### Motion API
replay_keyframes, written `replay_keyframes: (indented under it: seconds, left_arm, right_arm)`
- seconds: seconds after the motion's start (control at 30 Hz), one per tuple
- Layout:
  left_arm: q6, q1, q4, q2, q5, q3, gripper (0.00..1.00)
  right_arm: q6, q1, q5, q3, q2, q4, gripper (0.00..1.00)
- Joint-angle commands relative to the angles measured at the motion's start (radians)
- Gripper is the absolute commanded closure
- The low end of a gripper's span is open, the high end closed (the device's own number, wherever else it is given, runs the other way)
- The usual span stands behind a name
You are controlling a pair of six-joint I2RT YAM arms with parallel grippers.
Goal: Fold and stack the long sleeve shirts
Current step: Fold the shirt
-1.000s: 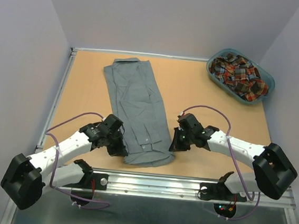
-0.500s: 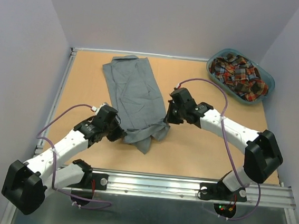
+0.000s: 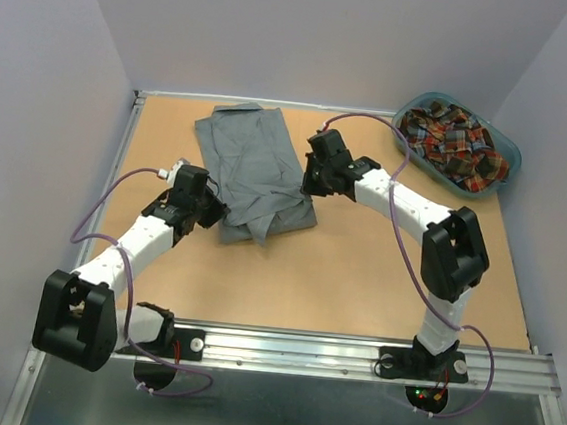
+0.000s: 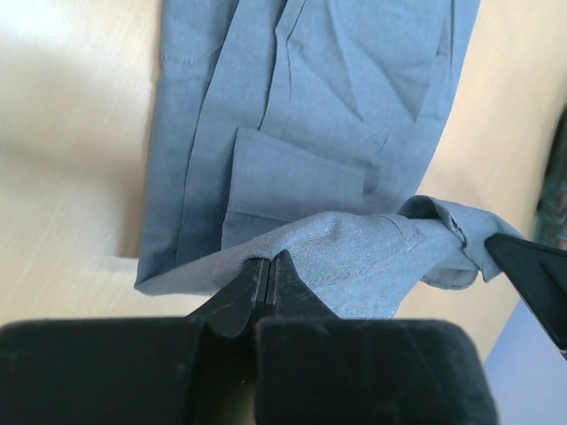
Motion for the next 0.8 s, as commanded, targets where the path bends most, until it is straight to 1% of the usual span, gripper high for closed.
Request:
replay_keyframes:
  seconds: [0.0, 0.13, 0.4, 0.43, 0.57, 0.77]
  left_arm:
    - [0.048, 0.029, 0.069, 0.037, -0.027, 0.083, 1.00]
    - [0.056, 0.068, 0.078, 0.093, -0.027, 0.117, 1.00]
    - [0.056, 0.135, 0.130, 0.204, -0.007, 0.159, 1.00]
    - [0.062, 0.146, 0.133, 0.227, 0.020, 0.165, 1.00]
    - [0.081, 0.169, 0.161, 0.276, 0.031, 0.197, 1.00]
    - [0.116, 0.197, 0.170, 0.362, 0.029, 0.255, 1.00]
  right_arm:
    - [-0.048, -0.016, 0.038, 0.156, 0.067, 0.009, 1.00]
    - [-0.079, -0.019, 0.037, 0.249, 0.156, 0.009, 1.00]
    - [-0.130, -0.027, 0.055, 0.406, 0.273, 0.010, 0.99]
    - [-0.139, -0.029, 0.064, 0.441, 0.284, 0.010, 0.99]
    - [-0.156, -0.032, 0.067, 0.524, 0.345, 0.015, 0.99]
    - [-0.168, -0.038, 0.081, 0.607, 0.431, 0.021, 0.99]
